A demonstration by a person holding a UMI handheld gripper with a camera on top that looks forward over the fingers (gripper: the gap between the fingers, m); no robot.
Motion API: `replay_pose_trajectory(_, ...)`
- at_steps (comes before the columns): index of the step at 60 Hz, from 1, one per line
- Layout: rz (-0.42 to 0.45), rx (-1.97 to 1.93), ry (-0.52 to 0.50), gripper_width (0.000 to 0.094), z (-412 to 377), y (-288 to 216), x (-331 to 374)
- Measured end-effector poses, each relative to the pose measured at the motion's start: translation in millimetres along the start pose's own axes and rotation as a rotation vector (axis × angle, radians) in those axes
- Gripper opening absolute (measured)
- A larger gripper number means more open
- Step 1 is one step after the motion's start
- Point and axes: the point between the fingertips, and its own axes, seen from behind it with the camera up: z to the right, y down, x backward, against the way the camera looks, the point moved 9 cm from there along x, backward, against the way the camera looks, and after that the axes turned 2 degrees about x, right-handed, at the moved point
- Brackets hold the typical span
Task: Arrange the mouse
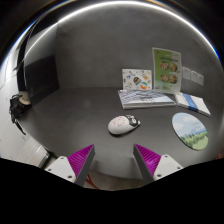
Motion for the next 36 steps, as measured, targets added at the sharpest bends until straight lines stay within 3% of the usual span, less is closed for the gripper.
replay_pose_trajectory(8,-0.036,0.036,-0.036,0.0831,16,-12,-47)
replay_pose_trajectory(19,-0.020,0.038,-0.028,0.0817,14,-34,-81)
replay_pose_trajectory(27,-0.044,0.016,0.026,0.0829,14,-55,-112)
replay_pose_trajectory(28,-0.061,0.013,0.033,0.0903,13,-56,-115)
replay_pose_trajectory(30,-0.061,0.000,0.047,0.0845,12,-62,-123)
replay_pose_trajectory(36,-0.083,-0.018,0.086,0.0848,5,-74,-142)
